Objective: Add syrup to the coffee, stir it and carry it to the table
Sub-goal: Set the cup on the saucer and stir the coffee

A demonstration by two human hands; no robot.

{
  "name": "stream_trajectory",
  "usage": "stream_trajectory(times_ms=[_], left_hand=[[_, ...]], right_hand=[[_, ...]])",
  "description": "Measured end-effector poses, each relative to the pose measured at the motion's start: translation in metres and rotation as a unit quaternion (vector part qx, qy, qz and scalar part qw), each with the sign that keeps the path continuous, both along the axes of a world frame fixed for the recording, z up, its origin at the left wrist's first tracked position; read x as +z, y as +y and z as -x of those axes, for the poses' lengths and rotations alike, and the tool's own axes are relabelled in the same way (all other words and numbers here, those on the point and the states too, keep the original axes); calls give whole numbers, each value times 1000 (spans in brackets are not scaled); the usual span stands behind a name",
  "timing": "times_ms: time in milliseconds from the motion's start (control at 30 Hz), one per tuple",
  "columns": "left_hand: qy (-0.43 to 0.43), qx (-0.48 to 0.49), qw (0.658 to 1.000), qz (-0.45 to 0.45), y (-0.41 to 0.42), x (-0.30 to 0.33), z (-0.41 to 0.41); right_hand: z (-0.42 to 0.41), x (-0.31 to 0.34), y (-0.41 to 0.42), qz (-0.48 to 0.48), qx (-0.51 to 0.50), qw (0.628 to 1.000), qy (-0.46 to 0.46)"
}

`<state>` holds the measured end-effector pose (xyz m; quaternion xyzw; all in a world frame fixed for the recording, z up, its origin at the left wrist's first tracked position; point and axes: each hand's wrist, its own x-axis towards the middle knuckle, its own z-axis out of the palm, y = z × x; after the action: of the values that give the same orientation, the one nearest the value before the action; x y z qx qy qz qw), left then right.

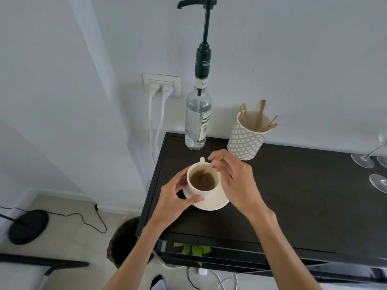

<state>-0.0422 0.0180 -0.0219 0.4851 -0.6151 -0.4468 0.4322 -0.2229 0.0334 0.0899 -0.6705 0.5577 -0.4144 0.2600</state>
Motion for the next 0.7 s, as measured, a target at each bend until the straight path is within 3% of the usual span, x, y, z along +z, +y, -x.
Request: stream_trajectory(times_ms=[100,233,467,600,700], left_hand=[[7,-7,1000,0,-1,0,-1],[5,-10,1000,-2,-2,-1,-2],[2,-5,1000,-1,-2,1,-1],[8,-3,1000,-3,-2,-1,-2],[7,-6,1000,-1,-2,0,-1]], right_hand=[[17,-6,17,-1,-29,999,-24],[-1,-2,27,-4,36,998,-55],[24,-18,17,12,-69,996,-64],[11,-15,28,-13,-3,997,-74],[2,-16,16,2,-10,997,-73]])
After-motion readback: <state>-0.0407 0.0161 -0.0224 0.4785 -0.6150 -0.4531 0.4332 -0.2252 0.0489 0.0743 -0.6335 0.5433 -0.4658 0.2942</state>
